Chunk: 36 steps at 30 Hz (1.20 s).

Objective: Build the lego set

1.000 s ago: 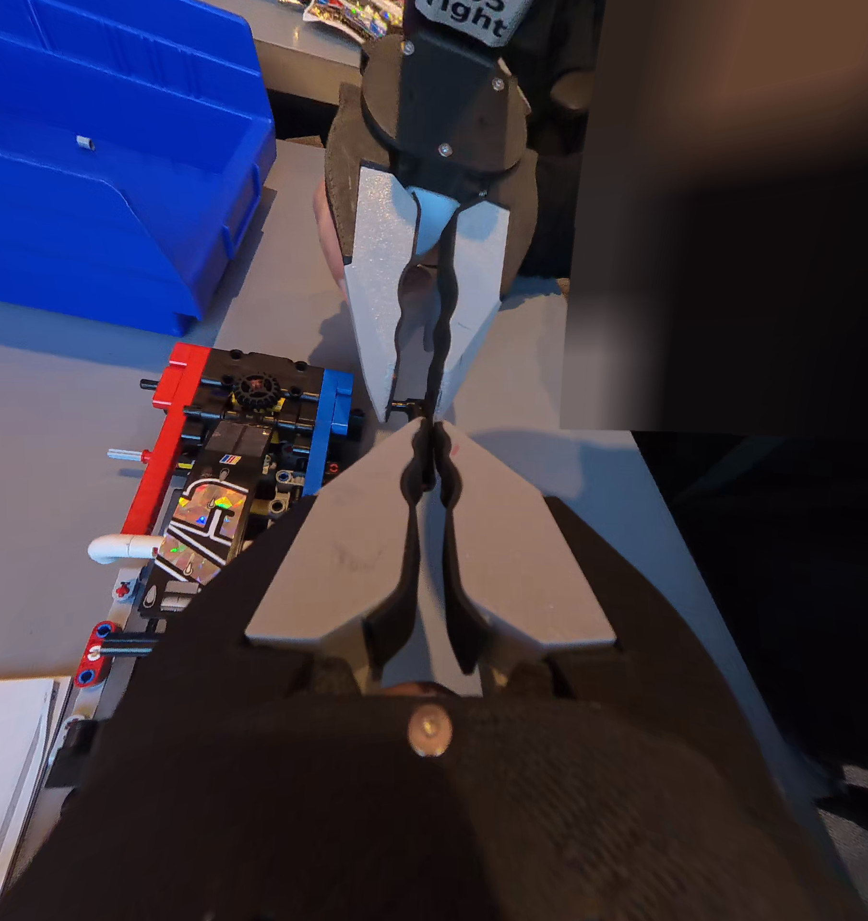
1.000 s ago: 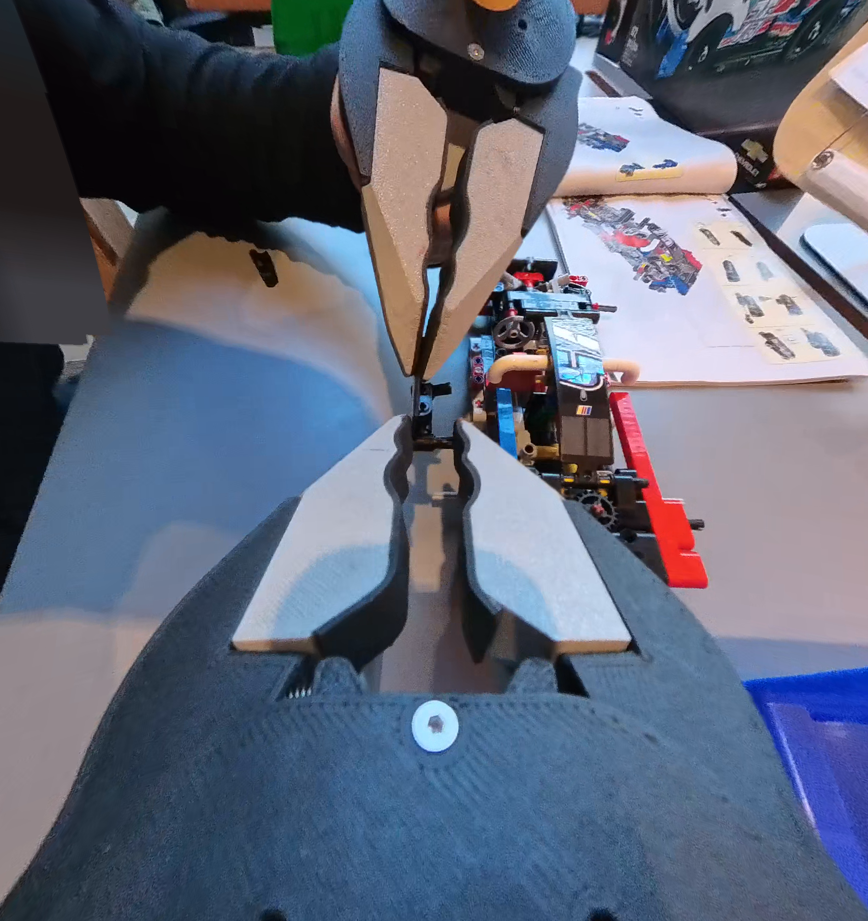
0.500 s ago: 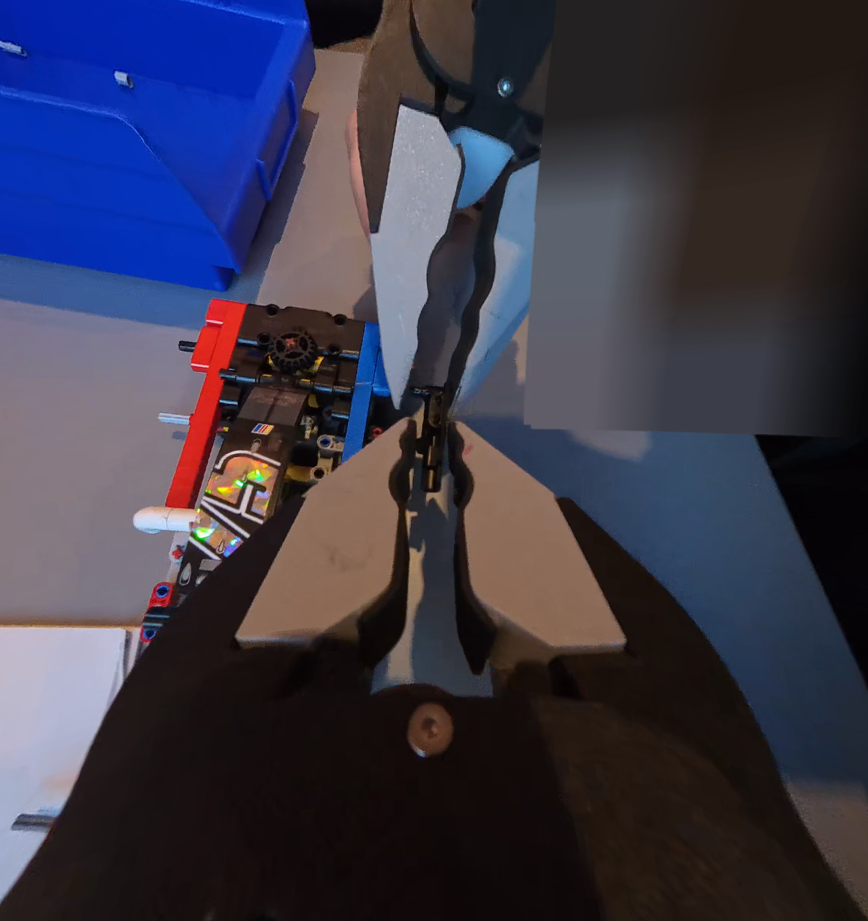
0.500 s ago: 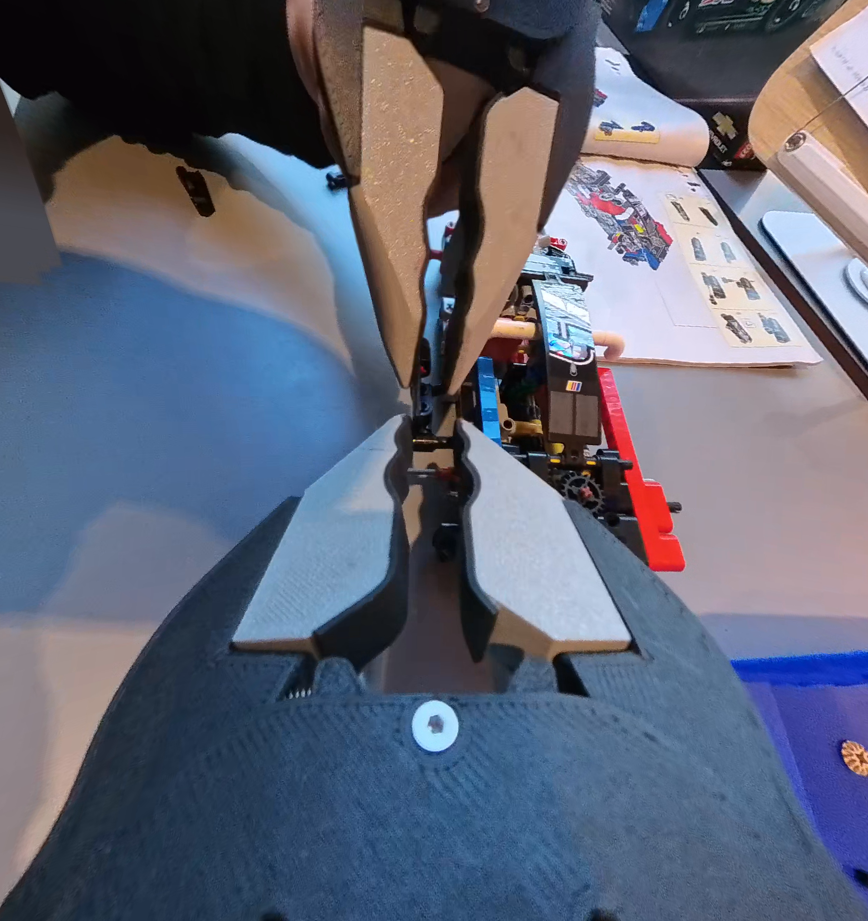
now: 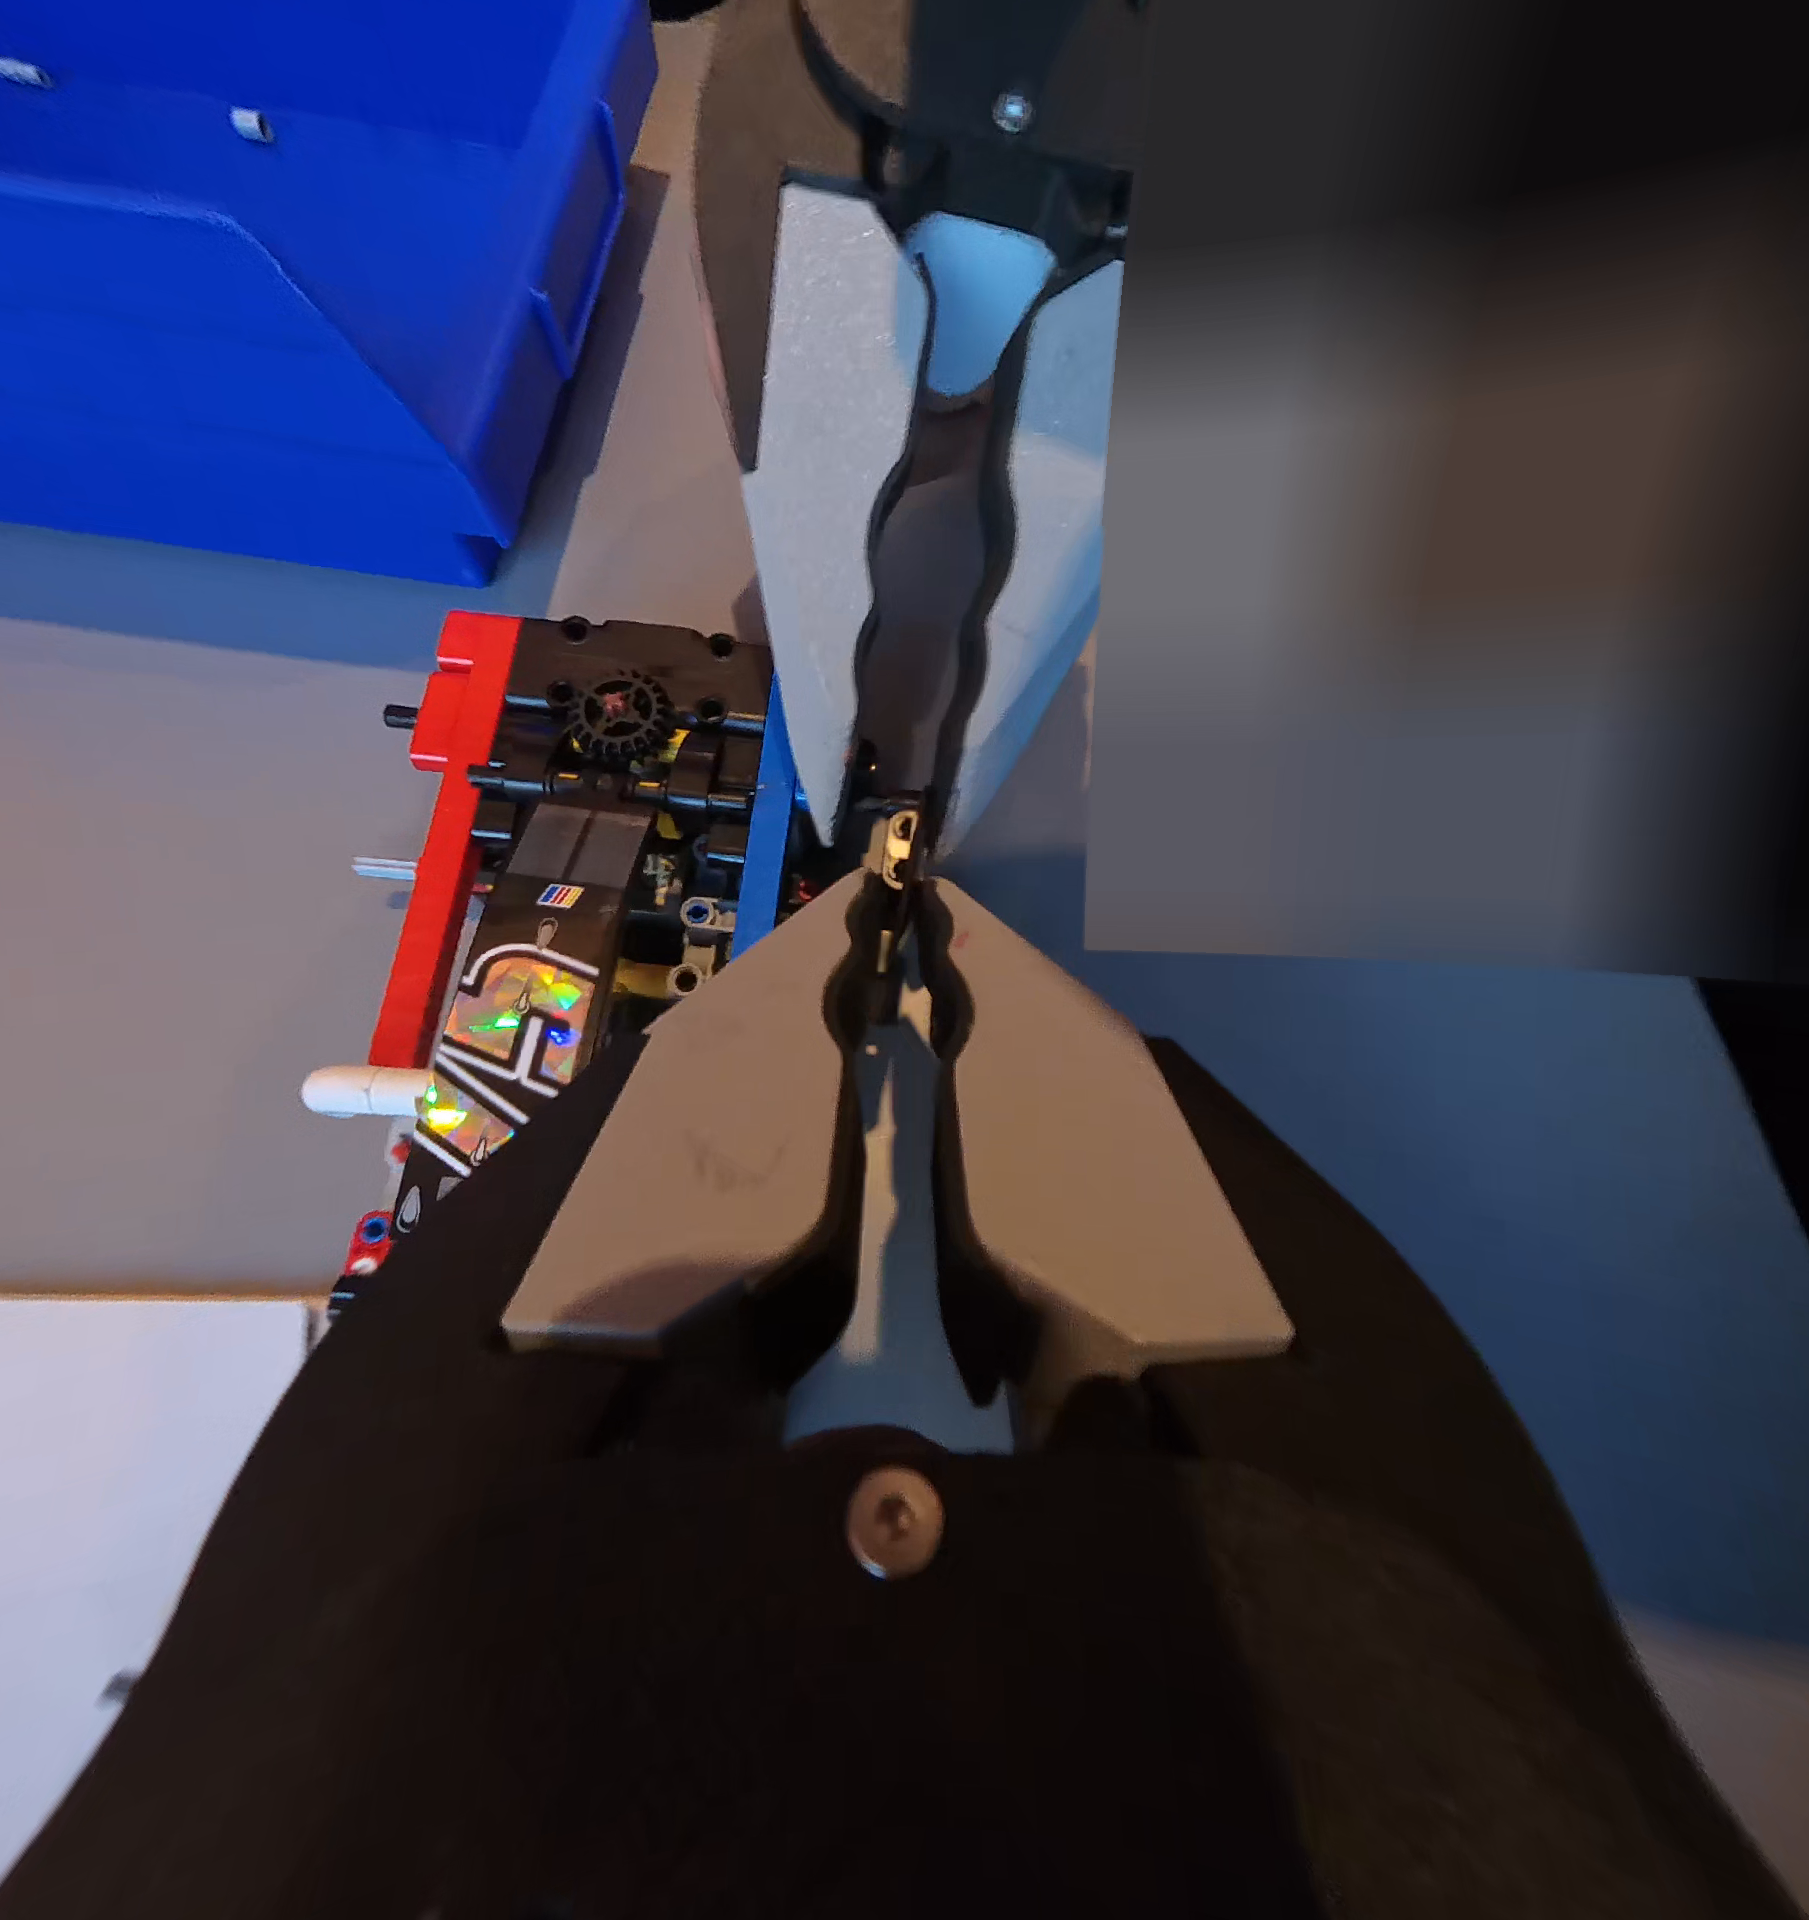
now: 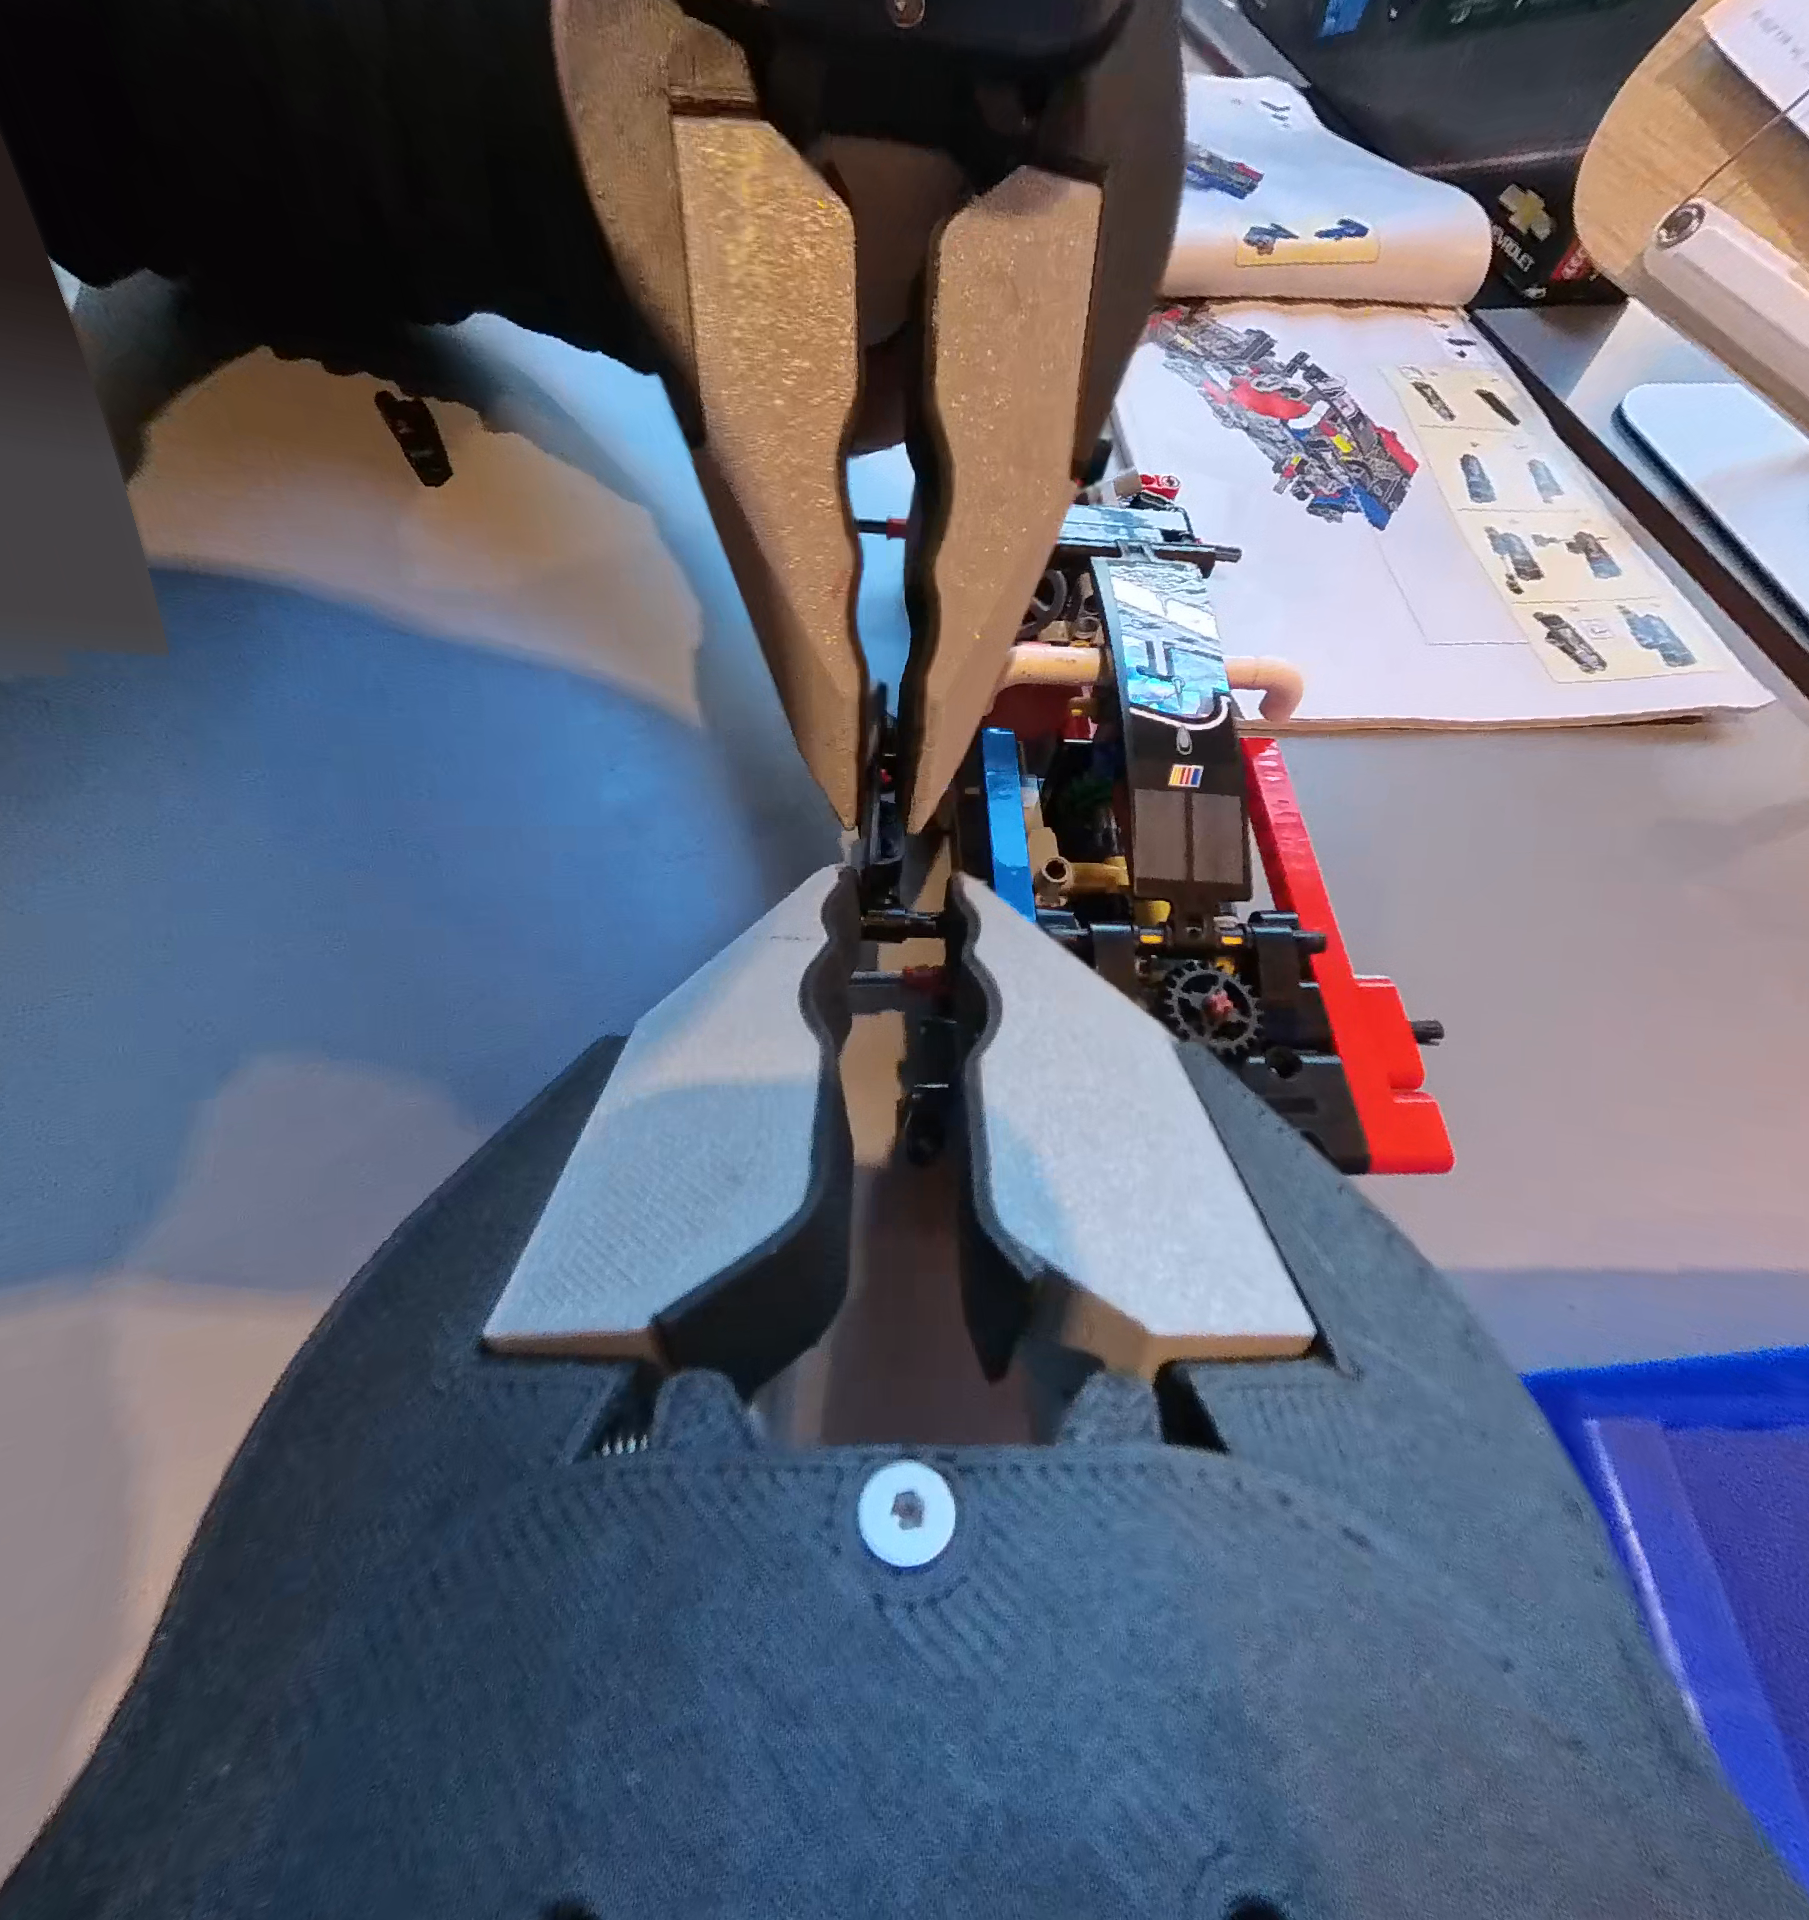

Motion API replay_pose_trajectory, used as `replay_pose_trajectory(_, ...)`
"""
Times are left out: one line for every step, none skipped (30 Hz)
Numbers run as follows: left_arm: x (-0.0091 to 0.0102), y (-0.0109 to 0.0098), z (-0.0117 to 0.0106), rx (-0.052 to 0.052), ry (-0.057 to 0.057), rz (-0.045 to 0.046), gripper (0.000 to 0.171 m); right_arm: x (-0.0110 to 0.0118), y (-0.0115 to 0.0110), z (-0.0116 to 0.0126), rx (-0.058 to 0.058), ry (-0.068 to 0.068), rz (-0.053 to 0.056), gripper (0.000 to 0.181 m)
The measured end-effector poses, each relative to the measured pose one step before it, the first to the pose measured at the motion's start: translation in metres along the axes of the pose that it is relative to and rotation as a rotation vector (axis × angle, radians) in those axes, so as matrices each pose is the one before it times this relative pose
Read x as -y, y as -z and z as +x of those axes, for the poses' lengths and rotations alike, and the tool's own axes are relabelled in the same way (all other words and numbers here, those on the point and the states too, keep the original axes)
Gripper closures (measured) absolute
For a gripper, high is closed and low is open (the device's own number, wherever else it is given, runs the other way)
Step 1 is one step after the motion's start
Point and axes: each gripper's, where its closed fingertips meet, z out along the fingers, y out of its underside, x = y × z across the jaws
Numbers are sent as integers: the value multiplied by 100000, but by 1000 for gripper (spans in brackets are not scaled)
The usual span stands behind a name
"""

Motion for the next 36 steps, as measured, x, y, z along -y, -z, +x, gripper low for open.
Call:
replay_pose_trajectory(74,53,-148,-1695,2244,1184,170,230,178,29,-740,1814,981,166)
replay_pose_trajectory(86,60,-368,-424,2741,1032,170,192,274,338,-2534,1984,595,154)
replay_pose_trajectory(-4,35,-252,-874,2686,214,170,82,355,611,-3588,1224,17,144)
replay_pose_trajectory(-196,-32,-52,-1603,2527,-993,170,63,366,578,-2332,-468,317,138)
replay_pose_trajectory(-299,-86,-203,279,1813,-1445,170,39,281,549,-1344,-2478,464,131)
replay_pose_trajectory(-281,-136,-277,1230,938,-1036,170,-63,175,589,-1119,-3249,-178,121)
replay_pose_trajectory(-218,-142,-154,448,1271,-861,170,-134,62,512,-786,-2443,-832,113)
replay_pose_trajectory(56,-110,50,-707,681,489,170,-171,-64,391,-730,-915,-1431,105)
replay_pose_trajectory(208,-42,261,-1747,-103,1190,170,-220,-166,367,-1230,609,-1968,101)
replay_pose_trajectory(114,-17,169,-1027,196,101,170,-256,-250,352,-1633,1583,-2372,96)
replay_pose_trajectory(42,14,-98,558,-7,-426,170,-244,-284,285,-1194,1664,-2442,89)
replay_pose_trajectory(49,28,-142,754,-264,-184,170,-160,-288,57,549,985,-1798,86)
replay_pose_trajectory(8,12,-133,480,320,-299,169,-84,-306,-80,1838,-218,-1183,85)
replay_pose_trajectory(-8,12,-49,-109,748,-270,170,-113,-334,-33,2044,-1284,-1145,81)
replay_pose_trajectory(19,9,14,-469,609,110,170,-235,-382,-1,2258,-1548,-1829,74)
replay_pose_trajectory(9,-5,31,-283,-121,65,170,-297,-373,21,2279,-864,-2625,69)
replay_pose_trajectory(-53,-31,97,-474,-467,-397,170,-157,-324,137,1096,255,-1998,67)
replay_pose_trajectory(-37,-27,-9,175,-217,-471,170,9,-270,207,289,1127,-847,66)
replay_pose_trajectory(1,-11,-96,611,43,-167,170,57,-221,61,928,1205,-672,67)
replay_pose_trajectory(-45,-6,42,-411,169,-418,170,2,-201,-167,2225,924,-921,69)
replay_pose_trajectory(-29,6,-22,-195,318,-261,170,-64,-193,-194,2296,911,-1108,74)
replay_pose_trajectory(22,30,-98,281,420,239,170,-73,-184,36,605,1031,-1012,75)
replay_pose_trajectory(-56,4,6,-538,602,-287,170,-44,-159,68,159,868,-607,75)
replay_pose_trajectory(-68,-3,12,-591,347,-282,170,-11,-130,-117,1318,274,-182,75)
replay_pose_trajectory(-42,12,22,-623,513,-180,170,-26,-124,-154,1513,-145,-135,78)
replay_pose_trajectory(30,17,-25,-200,306,224,170,-26,-66,-75,574,94,-58,78)
replay_pose_trajectory(75,34,-82,379,-137,543,170,20,-8,11,-378,712,224,79)
replay_pose_trajectory(-12,4,-8,-250,-30,-131,170,15,37,-49,-91,746,301,82)
replay_pose_trajectory(14,3,0,-284,109,-22,170,-7,30,-37,-65,429,321,83)
replay_pose_trajectory(32,0,-32,-143,91,128,170,19,29,-4,-207,228,670,85)
replay_pose_trajectory(14,-20,-16,-54,51,-9,170,4,23,43,-313,30,800,85)
replay_pose_trajectory(5,-31,-7,10,-158,-88,170,-23,15,46,-235,-177,738,85)
replay_pose_trajectory(25,-10,-16,-3,39,-79,169,-40,20,45,-143,-344,439,84)
replay_pose_trajectory(6,-47,68,-360,-275,-93,169,-57,7,-11,139,-310,218,83)
replay_pose_trajectory(-55,-77,117,-579,-562,-500,170,-39,1,-37,250,-218,179,81)
replay_pose_trajectory(7,-65,29,124,-215,-179,169,-52,-23,-23,-112,79,-129,79)
